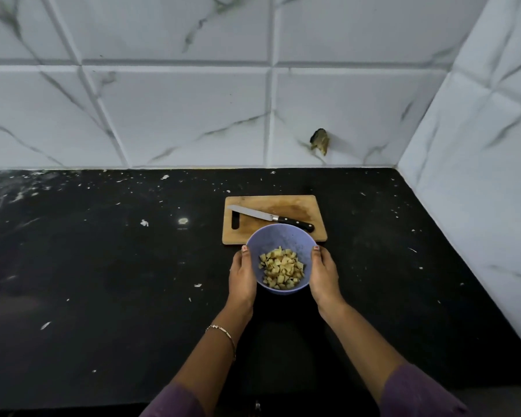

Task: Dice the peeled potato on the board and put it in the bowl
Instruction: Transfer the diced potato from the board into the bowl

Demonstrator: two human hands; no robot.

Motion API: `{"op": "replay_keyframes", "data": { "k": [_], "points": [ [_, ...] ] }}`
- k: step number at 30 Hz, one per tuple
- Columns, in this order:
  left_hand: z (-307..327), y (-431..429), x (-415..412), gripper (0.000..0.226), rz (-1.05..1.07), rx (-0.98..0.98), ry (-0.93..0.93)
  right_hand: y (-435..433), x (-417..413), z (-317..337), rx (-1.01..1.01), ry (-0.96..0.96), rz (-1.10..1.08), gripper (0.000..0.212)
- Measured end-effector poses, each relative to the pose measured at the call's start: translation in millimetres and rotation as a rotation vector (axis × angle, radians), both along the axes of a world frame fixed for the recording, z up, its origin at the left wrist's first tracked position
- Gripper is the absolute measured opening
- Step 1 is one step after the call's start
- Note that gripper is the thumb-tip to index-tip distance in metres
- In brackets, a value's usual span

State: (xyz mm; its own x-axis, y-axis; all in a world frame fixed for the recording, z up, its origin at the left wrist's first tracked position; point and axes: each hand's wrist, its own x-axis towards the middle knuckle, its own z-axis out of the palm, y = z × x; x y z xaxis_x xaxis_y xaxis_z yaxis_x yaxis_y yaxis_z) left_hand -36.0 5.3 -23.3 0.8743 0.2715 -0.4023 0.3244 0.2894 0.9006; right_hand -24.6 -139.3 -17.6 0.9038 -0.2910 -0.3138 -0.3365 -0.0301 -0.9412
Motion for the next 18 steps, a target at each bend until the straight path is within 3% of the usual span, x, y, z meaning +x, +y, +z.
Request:
{"op": "replay_keyframes", "data": {
  "k": [12, 14, 16, 18],
  "points": [
    [-3, -4, -4, 0.033, -0.021, 0.084, 0.045, -10, -2, -4, -0.14, 0.046, 0.068, 0.041],
    [-2, -1, -4, 0.034, -0.033, 0.091, 0.037, -14, -6, 3, -0.41, -0.087, 0.104, 0.037],
    [-1, 3, -4, 0.036, -0.057, 0.083, 0.03, -19, -10, 13, -0.704, -0.372, 0.171, 0.036],
    [-2, 6, -5, 0.039, -0.092, 0.06, 0.023, -23, -4, 20, -0.856, -0.567, 0.333, 0.036]
  ]
}}
